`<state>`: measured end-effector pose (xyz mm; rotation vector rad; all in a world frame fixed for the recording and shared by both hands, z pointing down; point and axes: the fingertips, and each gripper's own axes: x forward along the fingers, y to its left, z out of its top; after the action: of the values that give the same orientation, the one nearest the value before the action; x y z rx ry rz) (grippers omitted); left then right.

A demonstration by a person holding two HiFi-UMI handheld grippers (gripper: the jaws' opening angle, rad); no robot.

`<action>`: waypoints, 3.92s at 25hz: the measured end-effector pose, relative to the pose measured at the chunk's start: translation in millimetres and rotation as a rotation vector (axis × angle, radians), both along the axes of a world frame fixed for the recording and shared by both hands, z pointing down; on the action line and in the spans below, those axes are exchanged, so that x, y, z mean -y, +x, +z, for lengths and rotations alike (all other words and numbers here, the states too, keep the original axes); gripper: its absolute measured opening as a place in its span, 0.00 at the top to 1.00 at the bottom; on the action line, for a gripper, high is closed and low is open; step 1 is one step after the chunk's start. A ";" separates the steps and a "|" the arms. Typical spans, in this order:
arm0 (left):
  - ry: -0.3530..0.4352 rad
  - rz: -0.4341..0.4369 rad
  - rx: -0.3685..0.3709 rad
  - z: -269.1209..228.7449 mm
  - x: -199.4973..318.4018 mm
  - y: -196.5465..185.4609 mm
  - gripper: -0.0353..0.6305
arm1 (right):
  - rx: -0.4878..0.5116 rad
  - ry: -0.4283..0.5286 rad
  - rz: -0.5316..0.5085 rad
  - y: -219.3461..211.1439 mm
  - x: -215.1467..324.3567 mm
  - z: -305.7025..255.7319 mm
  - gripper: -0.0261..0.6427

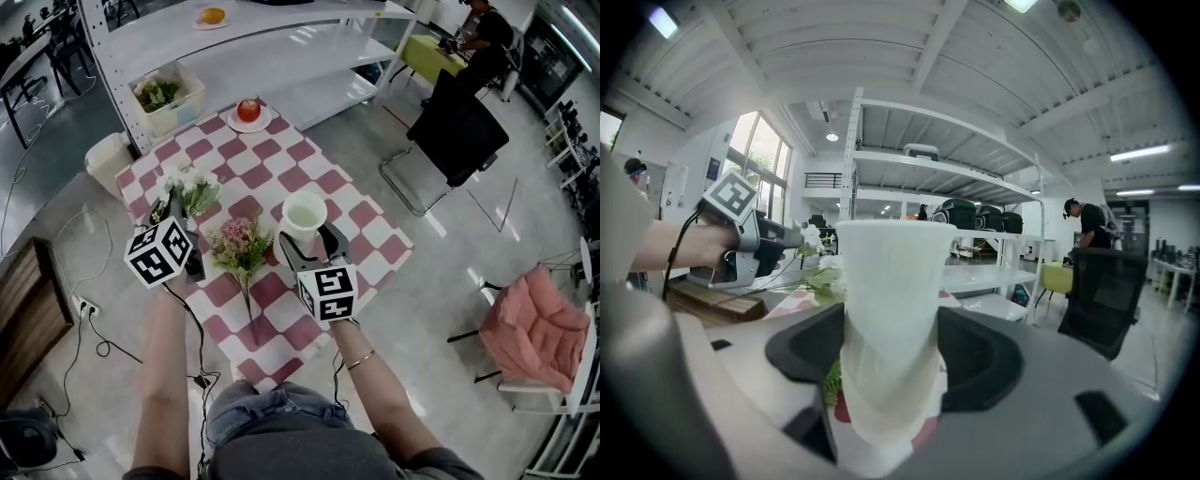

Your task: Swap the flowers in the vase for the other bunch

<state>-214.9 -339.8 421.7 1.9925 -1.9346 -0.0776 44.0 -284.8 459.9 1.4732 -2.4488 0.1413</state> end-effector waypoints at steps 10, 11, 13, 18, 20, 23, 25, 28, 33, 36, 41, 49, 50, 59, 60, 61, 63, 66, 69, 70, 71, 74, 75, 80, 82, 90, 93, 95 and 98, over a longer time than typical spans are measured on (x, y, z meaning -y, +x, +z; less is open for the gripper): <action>-0.182 0.008 0.012 82.4 -6.5 11.2 0.91 | 0.000 0.000 0.003 -1.4 0.9 -1.2 0.49; -0.194 0.011 0.020 87.6 -7.2 12.5 0.91 | 0.001 0.002 0.004 -1.5 1.4 -1.2 0.49; -0.210 0.016 0.033 94.8 -8.3 14.5 0.91 | 0.001 0.004 0.005 -1.8 2.1 -1.1 0.49; -0.239 0.047 0.060 103.0 -9.4 21.5 0.90 | -0.001 0.000 0.007 -2.0 1.6 -0.8 0.49; -0.255 0.059 0.065 105.4 -11.3 25.6 0.90 | -0.001 0.000 0.008 -1.8 1.7 -1.1 0.49; -0.285 0.075 0.050 109.8 -18.7 31.8 0.86 | -0.002 -0.001 0.005 -2.1 1.3 -1.5 0.49; -0.300 0.092 0.035 112.9 -24.1 36.0 0.82 | -0.003 -0.003 0.003 -2.3 1.1 -1.0 0.49; -0.310 0.110 0.033 114.4 -33.3 39.5 0.75 | -0.003 -0.003 0.002 -1.9 0.8 -0.4 0.49; -0.293 0.113 0.030 104.5 -59.8 46.2 0.68 | -0.001 0.000 -0.001 -1.7 0.8 -1.4 0.49; -0.281 0.126 0.040 100.8 -78.8 57.4 0.67 | -0.003 0.000 0.001 -1.2 1.2 -0.5 0.49; -0.286 0.218 0.012 101.3 -107.1 93.7 0.64 | -0.001 -0.004 0.003 -1.2 1.0 -0.2 0.49; -0.403 0.253 0.001 135.5 -123.9 121.8 0.62 | -0.001 -0.006 0.001 -1.1 0.2 -0.5 0.49; -0.411 0.248 0.003 139.6 -123.0 122.0 0.62 | 0.000 -0.006 0.002 -0.7 0.0 -0.8 0.49; -0.462 0.248 0.037 159.3 -104.1 130.7 0.60 | 0.003 -0.004 -0.002 -0.1 0.6 -0.1 0.49; -0.475 0.252 0.041 161.0 -101.7 132.4 0.60 | 0.003 -0.005 -0.003 -0.4 0.5 -0.2 0.49; -0.490 0.254 0.042 163.4 -99.3 134.1 0.60 | 0.002 -0.005 -0.004 -0.7 0.4 -0.1 0.49; -0.525 0.252 0.037 170.4 -95.1 137.5 0.60 | 0.002 -0.004 -0.004 -1.0 0.6 0.4 0.49; -0.574 0.252 0.040 180.4 -91.9 141.7 0.60 | 0.000 -0.004 -0.006 -1.1 0.8 0.8 0.49; -0.605 0.259 0.052 186.4 -91.0 144.1 0.60 | -0.001 -0.003 -0.007 -1.0 1.5 0.8 0.49; -0.611 0.260 0.052 187.9 -90.7 144.2 0.61 | -0.001 -0.002 -0.007 -1.0 1.7 0.6 0.49; -0.615 0.261 0.051 188.9 -90.3 144.1 0.61 | -0.001 0.000 -0.007 -1.1 1.8 0.4 0.49; -0.618 0.263 0.058 190.4 -89.4 143.3 0.65 | 0.000 0.000 -0.007 -1.3 1.8 0.0 0.49; -0.618 0.265 0.063 190.7 -89.2 143.3 0.66 | 0.000 0.000 -0.006 -1.2 1.9 0.1 0.49; -0.606 0.273 0.086 188.2 -87.6 142.5 0.78 | -0.001 0.001 -0.002 -1.5 2.7 0.0 0.49; -0.602 0.276 0.074 185.7 -87.5 141.2 0.81 | -0.001 0.001 -0.001 -2.0 2.7 0.0 0.49; -0.546 0.288 0.013 160.8 -94.1 139.2 0.88 | -0.001 0.002 -0.001 -1.2 2.1 0.2 0.49; -0.513 0.279 -0.011 146.9 -99.9 136.9 0.88 | -0.002 0.002 0.000 -1.3 2.2 0.3 0.49; -0.496 0.267 -0.024 139.4 -105.9 134.2 0.88 | -0.001 0.001 0.001 -1.6 2.1 0.7 0.49; -0.466 0.252 -0.047 127.2 -115.8 131.5 0.88 | -0.001 0.002 0.002 -1.1 1.5 0.2 0.49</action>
<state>-83.4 -224.0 548.9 1.8695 -1.4856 0.3546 43.0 -286.3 460.2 1.4766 -2.4470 0.1392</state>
